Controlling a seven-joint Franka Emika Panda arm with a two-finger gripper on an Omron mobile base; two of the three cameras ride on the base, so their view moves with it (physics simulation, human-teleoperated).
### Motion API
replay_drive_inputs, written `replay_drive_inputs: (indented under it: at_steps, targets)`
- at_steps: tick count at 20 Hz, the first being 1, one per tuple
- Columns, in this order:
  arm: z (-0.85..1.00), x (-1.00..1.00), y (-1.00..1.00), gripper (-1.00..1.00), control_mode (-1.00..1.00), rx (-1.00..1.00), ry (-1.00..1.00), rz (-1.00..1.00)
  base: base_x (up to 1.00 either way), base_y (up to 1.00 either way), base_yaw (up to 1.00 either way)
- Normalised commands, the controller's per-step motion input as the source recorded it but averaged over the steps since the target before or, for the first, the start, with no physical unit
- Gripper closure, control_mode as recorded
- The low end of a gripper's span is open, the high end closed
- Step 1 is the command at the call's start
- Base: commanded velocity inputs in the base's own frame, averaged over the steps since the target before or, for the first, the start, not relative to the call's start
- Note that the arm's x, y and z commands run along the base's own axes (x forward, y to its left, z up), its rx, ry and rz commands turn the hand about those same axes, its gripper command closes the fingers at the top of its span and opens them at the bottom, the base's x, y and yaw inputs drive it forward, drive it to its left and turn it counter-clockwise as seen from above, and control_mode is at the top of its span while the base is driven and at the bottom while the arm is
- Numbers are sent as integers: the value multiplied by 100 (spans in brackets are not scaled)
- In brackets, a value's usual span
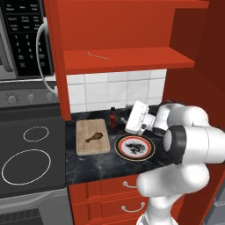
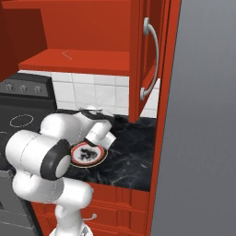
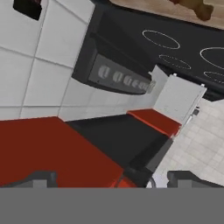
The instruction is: Pick the chicken drumstick from the plate and place it on the cutting board. Then pick the condiment bottle from the cabinet and place it next to the cutting board.
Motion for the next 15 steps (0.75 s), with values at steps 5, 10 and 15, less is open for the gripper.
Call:
replay_drive_inputs:
  at_steps: [5, 10, 15]
  targets:
    - [38, -48, 0, -100, -100, -9, -4, -1, 0, 0, 0]
    - [34, -58, 0, -100, -100, -19, -11, 0, 0, 0, 0]
    - [12, -63, 0, -100, -100, -33, -15, -5, 0, 0, 0]
